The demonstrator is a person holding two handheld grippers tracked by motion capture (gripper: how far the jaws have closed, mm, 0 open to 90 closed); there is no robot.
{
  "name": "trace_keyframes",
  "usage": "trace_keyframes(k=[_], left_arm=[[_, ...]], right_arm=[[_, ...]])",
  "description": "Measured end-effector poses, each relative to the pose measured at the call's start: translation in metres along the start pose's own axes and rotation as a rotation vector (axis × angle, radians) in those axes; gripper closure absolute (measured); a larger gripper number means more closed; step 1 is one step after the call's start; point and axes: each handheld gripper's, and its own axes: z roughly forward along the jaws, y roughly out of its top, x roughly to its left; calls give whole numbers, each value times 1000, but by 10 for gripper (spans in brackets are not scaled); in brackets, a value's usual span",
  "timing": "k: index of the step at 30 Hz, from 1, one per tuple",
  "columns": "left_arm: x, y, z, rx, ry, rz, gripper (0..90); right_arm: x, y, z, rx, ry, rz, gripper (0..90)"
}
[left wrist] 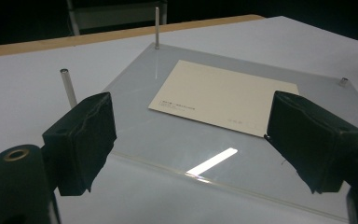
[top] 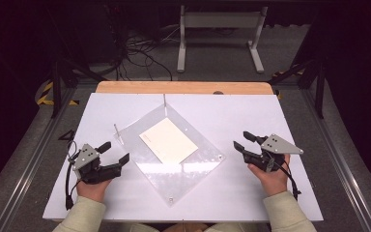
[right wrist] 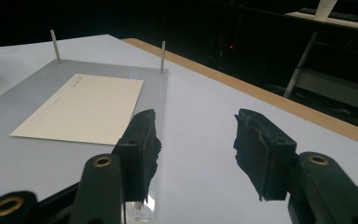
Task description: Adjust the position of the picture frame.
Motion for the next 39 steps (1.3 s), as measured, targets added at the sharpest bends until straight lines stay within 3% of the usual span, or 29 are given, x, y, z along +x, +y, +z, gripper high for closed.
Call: trace_keyframes(k=[8,14,19,20,23,25,26,28,30,34,37,39], left_arm=[[-1,-1,-2,-9,-8,7,156],[-2,-2,0,-1,-11,6,148],[-2,-2,1,0,-18,0,150],[-1,0,0,-3,-29,-24,152],[0,1,0,5,-25,-37,164],[2,1,1,33,0,-48,174],[5,2,2,70,42,-61,200],[8,1,4,105,64,-85,213],[10,1,6,144,64,-113,230],[12,0,11,210,79,-111,269],[14,0,16,256,60,-139,325],[18,0,21,301,54,-185,516]], right_arm=[[-4,6,-5,-50,12,-2,479],[-6,10,-3,-76,40,44,488],[-5,12,5,-50,53,97,481],[-4,12,7,-43,55,99,475],[-1,11,9,-25,22,81,461],[-1,10,9,-21,32,85,487],[-3,9,9,-3,49,93,505],[-3,8,9,15,62,94,507],[-2,6,12,31,73,94,500],[-1,4,17,68,89,97,468],[-1,2,20,82,104,104,467],[0,0,22,103,115,102,480]])
